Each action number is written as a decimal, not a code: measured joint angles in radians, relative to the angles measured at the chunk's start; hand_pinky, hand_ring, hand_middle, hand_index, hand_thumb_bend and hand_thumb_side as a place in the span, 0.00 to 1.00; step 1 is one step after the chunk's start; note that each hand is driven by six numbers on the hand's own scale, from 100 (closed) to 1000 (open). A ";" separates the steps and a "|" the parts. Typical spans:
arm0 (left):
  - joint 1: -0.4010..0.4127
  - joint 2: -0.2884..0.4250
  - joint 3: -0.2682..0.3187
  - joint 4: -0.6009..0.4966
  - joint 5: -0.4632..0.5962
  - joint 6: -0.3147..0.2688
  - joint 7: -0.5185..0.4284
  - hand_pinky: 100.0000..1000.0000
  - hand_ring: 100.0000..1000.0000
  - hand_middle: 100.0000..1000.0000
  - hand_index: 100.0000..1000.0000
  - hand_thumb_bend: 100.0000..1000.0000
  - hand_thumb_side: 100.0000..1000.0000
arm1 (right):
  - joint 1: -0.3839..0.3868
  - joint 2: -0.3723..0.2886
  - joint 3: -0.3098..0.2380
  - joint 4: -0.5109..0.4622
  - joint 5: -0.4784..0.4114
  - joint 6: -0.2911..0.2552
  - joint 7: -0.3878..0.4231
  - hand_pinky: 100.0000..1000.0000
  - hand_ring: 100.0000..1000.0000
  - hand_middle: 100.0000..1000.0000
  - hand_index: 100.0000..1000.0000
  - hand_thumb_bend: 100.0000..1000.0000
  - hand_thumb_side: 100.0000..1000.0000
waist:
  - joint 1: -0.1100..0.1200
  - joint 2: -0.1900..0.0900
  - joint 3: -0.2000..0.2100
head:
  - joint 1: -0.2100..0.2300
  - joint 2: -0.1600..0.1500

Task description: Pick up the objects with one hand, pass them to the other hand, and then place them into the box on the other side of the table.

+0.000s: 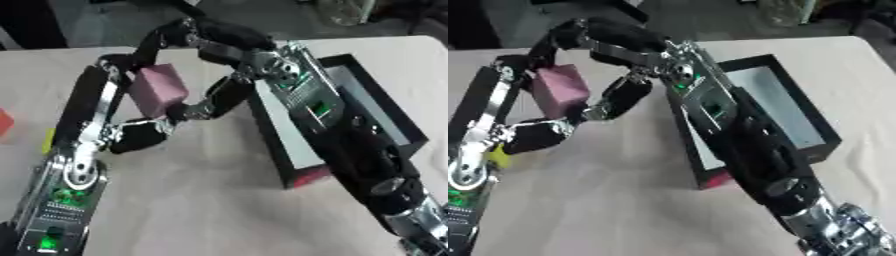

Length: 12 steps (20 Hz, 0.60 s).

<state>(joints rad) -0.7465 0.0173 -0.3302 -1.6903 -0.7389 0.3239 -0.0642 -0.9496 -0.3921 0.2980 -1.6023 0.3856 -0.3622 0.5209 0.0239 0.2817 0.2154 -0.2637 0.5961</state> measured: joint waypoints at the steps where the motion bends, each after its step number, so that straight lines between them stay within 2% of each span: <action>1: 0.000 0.000 0.000 0.000 0.001 -0.001 0.000 0.60 0.37 0.27 0.53 0.24 0.00 | 0.000 0.000 0.000 0.000 0.000 0.001 -0.002 0.81 0.86 0.65 0.81 0.32 0.00 | 0.000 0.000 0.000 | 0.000 0.000; 6: 0.000 0.000 0.000 0.000 0.008 -0.008 -0.004 0.60 0.37 0.27 0.53 0.24 0.00 | 0.000 0.000 0.002 0.000 0.000 -0.002 -0.014 0.81 0.86 0.66 0.81 0.32 0.00 | 0.000 0.000 -0.004 | 0.000 0.000; 12: 0.000 0.001 0.001 0.000 0.012 -0.016 -0.008 0.60 0.37 0.27 0.53 0.24 0.00 | -0.002 0.000 0.006 0.005 0.010 -0.005 -0.028 0.79 0.83 0.62 0.79 0.32 0.00 | 0.000 0.000 -0.005 | 0.000 0.000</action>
<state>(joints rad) -0.7465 0.0180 -0.3296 -1.6903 -0.7266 0.3080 -0.0720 -0.9516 -0.3918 0.3040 -1.5976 0.3953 -0.3669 0.4925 0.0239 0.2817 0.2109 -0.2638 0.5963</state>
